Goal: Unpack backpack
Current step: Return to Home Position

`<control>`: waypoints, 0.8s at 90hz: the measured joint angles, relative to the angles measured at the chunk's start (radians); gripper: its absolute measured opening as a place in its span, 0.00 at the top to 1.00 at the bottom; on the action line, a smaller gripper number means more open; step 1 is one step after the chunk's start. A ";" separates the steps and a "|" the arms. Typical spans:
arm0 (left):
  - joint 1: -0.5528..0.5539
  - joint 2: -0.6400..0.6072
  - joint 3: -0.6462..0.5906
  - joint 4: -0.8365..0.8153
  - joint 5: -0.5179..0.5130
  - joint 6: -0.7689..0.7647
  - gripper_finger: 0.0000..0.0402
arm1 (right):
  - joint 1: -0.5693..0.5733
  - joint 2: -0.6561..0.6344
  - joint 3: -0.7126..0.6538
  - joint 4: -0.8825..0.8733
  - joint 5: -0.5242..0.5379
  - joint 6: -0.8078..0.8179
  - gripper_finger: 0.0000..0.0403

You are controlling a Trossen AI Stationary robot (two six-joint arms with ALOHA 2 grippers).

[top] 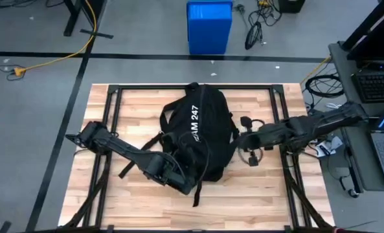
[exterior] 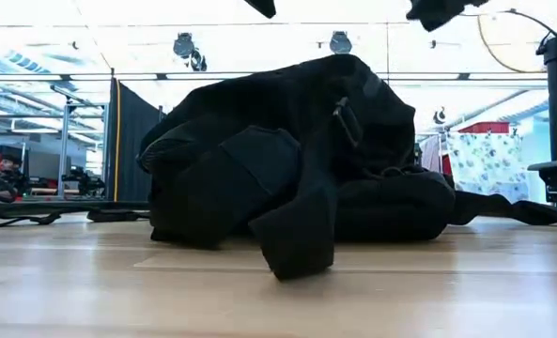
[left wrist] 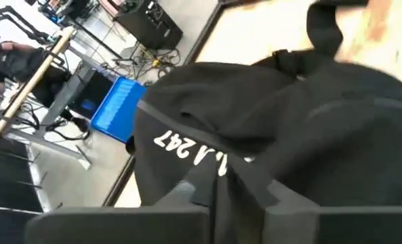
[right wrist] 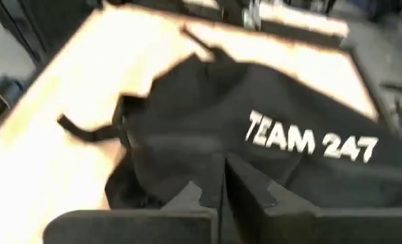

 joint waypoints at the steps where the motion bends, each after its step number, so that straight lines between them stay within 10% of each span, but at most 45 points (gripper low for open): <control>1: 0.001 -0.003 0.001 0.000 0.000 0.001 0.97 | 0.001 -0.006 0.000 0.004 0.000 -0.004 1.00; 38: -0.045 -0.122 -0.026 0.012 -0.243 0.109 1.00 | 0.004 -0.136 0.001 0.085 -0.003 -0.166 1.00; 72: -0.071 -0.317 -0.332 -0.018 -0.325 -0.148 1.00 | -0.051 -0.193 0.000 0.038 -0.004 -0.181 1.00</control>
